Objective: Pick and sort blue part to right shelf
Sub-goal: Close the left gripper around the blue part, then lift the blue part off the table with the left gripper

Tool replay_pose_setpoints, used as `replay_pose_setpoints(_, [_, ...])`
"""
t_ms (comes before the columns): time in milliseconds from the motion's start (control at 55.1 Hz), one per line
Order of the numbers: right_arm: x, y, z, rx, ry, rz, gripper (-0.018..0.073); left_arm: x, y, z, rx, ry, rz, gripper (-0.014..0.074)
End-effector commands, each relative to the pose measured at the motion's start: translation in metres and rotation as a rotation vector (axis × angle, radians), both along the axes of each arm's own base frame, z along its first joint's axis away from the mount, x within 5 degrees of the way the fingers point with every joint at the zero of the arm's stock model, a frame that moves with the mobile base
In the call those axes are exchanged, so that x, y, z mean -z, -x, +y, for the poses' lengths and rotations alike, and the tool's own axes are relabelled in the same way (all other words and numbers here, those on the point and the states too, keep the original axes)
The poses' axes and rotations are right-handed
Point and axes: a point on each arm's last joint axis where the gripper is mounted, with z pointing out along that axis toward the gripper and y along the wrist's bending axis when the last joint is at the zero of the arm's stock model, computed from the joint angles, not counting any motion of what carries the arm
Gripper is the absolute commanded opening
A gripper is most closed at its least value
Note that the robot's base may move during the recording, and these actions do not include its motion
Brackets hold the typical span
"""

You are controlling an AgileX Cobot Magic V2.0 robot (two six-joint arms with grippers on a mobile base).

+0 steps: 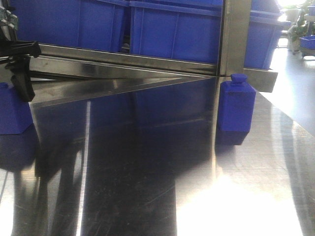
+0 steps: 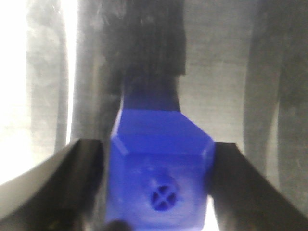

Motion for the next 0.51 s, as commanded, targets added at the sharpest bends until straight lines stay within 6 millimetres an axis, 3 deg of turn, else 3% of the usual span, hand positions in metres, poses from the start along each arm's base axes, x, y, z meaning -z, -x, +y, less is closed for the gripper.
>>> replay_pose_setpoints(0, [-0.012,0.002,-0.001,0.014,-0.002,-0.113,0.0088,-0.025,0.002,-0.003,0.011,0.017,-0.077,0.0381])
replay_pose_setpoints(345, [-0.012,0.002,-0.001,0.015,-0.002,-0.114,0.0088,-0.027,0.004,-0.003,0.037,0.009,-0.080,0.0295])
replay_pose_setpoints(490, [-0.013,0.002,-0.001,0.016,-0.003,-0.125,0.0088,-0.050,0.011,-0.001,0.038,0.006,-0.166,0.0295])
